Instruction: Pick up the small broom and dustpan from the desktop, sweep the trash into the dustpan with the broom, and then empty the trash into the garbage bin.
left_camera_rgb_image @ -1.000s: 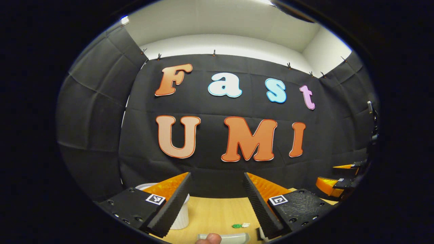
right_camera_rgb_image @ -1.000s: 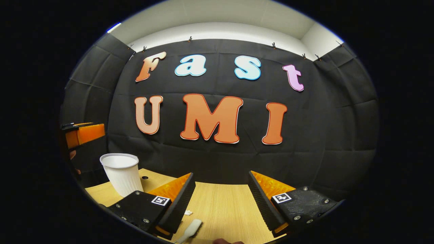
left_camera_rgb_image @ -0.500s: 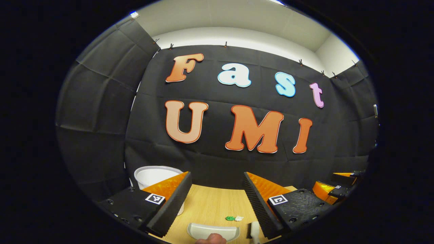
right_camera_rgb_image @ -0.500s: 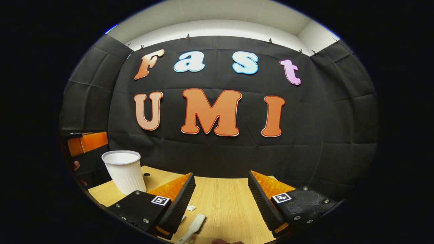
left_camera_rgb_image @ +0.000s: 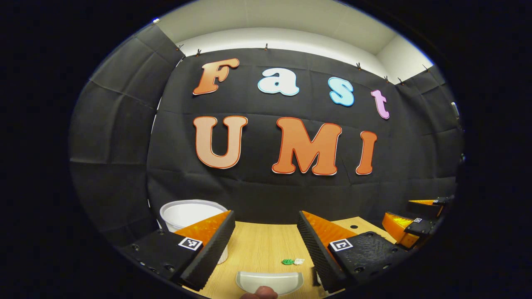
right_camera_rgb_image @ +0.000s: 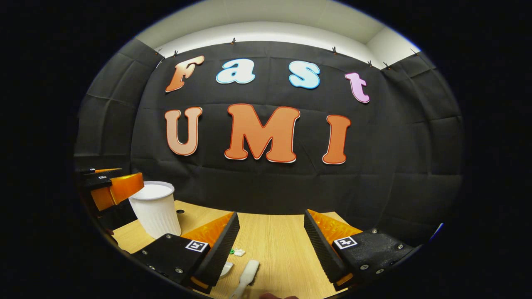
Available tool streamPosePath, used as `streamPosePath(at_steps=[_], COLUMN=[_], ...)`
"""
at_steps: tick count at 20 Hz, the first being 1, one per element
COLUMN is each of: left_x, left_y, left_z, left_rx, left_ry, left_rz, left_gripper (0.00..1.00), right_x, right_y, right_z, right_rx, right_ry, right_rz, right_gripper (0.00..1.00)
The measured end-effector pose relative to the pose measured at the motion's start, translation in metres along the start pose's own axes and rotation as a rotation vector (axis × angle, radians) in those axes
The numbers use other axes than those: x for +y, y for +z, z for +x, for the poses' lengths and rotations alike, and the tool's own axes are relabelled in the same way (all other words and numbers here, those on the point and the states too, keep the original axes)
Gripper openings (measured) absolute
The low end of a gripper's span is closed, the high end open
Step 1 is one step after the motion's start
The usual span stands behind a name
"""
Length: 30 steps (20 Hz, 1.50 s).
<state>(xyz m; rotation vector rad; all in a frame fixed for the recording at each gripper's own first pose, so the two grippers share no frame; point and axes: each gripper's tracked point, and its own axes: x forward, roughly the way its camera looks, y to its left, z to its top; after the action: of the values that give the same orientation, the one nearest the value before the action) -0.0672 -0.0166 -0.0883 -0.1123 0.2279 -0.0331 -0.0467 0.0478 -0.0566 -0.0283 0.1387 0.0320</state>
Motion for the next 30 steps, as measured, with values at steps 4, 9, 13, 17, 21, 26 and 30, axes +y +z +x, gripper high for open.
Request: streamPosePath(at_steps=[4,9,13,17,21,26,30], left_x=[0.005,0.003,-0.001,0.0,-0.003,-0.004,-0.011], left_y=[-0.014,-0.024,-0.038,-0.071,-0.116,-0.178,-0.239], left_z=[0.005,0.006,0.009,0.015,0.017,0.004,-0.007], left_rx=[0.033,0.057,0.085,0.18,0.328,0.535,0.739], left_ry=[-0.015,-0.025,-0.049,-0.057,-0.053,-0.067,-0.082], left_rz=[-0.002,0.017,0.028,0.03,0.013,0.01,0.008], left_gripper=[0.95,0.95,0.95,0.95,0.95,0.95,0.96], right_x=[0.011,0.013,0.011,0.019,0.028,0.035,0.051], right_y=[-0.01,-0.015,-0.026,-0.061,-0.107,-0.158,-0.214], right_z=[-0.001,-0.003,0.002,0.007,0.01,0.004,-0.005], right_rx=[0.039,0.054,0.071,0.169,0.314,0.479,0.656], right_ry=[-0.007,-0.029,-0.049,-0.035,0.0,-0.011,0.016], right_rz=[-0.014,-0.016,-0.016,-0.003,0.02,0.042,0.067], right_gripper=[0.94,0.94,0.94,0.94,0.94,0.95,0.95])
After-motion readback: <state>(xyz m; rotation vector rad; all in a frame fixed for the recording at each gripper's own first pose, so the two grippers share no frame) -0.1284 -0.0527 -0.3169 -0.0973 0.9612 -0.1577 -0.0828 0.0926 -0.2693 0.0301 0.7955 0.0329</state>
